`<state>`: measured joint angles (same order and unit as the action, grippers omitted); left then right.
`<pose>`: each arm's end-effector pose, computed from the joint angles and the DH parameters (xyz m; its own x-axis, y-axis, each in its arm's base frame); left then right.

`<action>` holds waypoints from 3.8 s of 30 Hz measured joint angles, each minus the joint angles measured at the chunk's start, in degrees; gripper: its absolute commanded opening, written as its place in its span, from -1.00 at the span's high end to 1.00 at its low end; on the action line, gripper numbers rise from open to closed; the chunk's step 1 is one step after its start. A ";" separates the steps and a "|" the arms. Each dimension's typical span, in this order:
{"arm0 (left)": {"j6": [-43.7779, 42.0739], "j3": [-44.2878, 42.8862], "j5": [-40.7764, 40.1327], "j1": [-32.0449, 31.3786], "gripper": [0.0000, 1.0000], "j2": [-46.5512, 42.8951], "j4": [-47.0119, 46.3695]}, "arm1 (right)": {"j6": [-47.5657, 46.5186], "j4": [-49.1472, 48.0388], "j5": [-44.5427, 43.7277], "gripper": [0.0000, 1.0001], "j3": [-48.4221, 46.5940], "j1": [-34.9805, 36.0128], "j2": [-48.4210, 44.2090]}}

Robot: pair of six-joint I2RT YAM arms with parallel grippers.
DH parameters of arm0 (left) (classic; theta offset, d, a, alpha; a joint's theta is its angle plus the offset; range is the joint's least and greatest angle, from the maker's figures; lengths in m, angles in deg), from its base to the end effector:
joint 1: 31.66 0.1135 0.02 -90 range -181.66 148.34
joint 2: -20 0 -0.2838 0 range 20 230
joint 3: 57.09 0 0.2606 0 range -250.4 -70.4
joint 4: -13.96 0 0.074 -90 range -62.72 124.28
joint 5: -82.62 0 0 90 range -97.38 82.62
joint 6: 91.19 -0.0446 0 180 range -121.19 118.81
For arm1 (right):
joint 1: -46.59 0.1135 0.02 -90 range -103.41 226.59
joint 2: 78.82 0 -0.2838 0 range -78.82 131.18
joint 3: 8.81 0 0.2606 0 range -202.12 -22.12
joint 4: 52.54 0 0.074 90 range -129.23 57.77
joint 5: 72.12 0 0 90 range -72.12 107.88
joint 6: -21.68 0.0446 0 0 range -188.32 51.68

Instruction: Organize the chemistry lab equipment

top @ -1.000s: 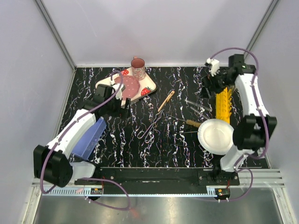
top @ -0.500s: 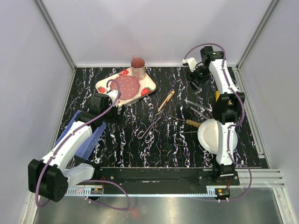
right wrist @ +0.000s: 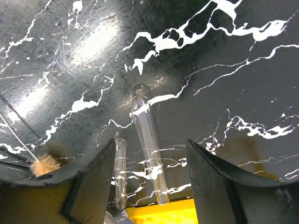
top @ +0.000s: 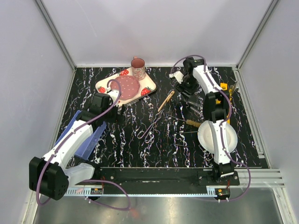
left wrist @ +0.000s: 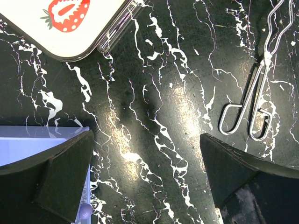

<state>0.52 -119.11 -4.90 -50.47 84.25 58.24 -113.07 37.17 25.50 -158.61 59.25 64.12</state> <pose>0.2253 -0.0788 0.2730 -0.6969 0.2059 -0.6870 0.3297 0.9427 -0.0519 0.5060 0.1197 0.1984 -0.5233 -0.8327 -0.1810 -0.8473 0.5311 0.0058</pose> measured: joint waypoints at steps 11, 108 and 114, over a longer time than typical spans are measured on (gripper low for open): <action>-0.02 0.00 -0.35 0.00 -0.98 0.37 -0.24 | -0.55 -0.09 -3.08 -0.16 5.01 0.57 0.83; 0.04 1.49 -0.66 -0.04 -0.98 -4.37 -1.09 | 41.07 -77.24 22.47 0.54 64.22 -39.32 -52.98; 0.04 1.49 -0.68 -0.04 -0.98 -4.26 -1.11 | 43.78 -79.23 21.38 0.55 64.19 -40.26 -49.59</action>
<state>0.57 -117.62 -5.58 -50.51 79.99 57.12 -69.29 -42.06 46.87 -94.41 18.99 14.52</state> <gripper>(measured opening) 0.984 0.273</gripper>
